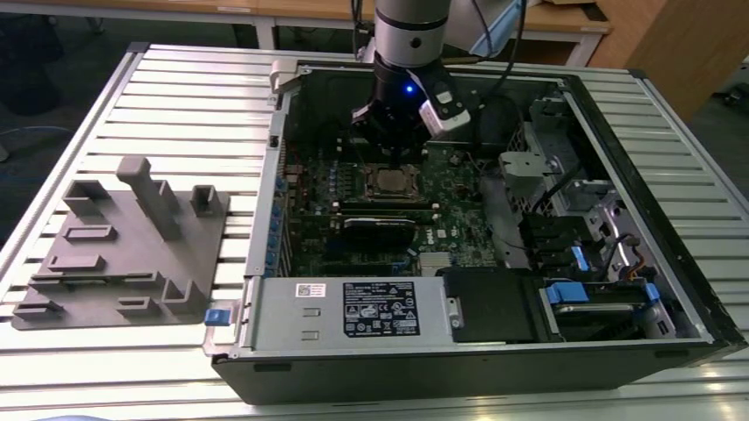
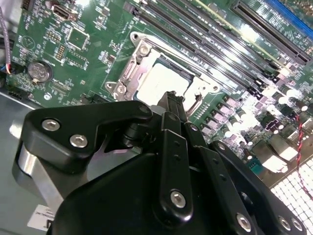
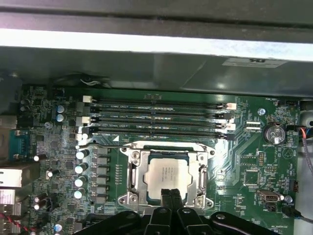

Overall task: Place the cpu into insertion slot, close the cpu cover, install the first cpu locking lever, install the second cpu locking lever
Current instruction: 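Install the first cpu locking lever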

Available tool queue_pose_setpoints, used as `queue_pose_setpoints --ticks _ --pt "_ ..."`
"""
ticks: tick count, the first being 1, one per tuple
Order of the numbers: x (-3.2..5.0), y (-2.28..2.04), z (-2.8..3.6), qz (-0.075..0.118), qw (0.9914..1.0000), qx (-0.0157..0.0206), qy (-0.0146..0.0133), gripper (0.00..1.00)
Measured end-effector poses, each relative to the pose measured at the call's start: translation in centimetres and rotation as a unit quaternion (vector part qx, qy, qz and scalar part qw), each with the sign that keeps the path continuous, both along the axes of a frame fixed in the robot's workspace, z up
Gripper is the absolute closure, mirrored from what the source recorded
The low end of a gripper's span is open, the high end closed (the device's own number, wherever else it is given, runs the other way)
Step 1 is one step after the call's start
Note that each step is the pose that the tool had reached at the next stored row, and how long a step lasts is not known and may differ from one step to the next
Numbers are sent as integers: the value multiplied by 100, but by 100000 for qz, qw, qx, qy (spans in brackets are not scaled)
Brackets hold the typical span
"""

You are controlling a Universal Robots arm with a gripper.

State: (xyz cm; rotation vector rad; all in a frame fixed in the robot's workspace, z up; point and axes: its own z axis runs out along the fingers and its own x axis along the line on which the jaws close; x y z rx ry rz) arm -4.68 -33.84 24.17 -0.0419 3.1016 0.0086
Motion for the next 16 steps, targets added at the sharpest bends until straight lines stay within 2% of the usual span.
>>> queue_pose_setpoints --ticks 4,9,16 --pt "-63 0 -1 3 100000 1 -145 89" --pt "-73 0 7 2 100000 -2 -184 89" --pt "-72 0 109 0 100000 2 -188 89"
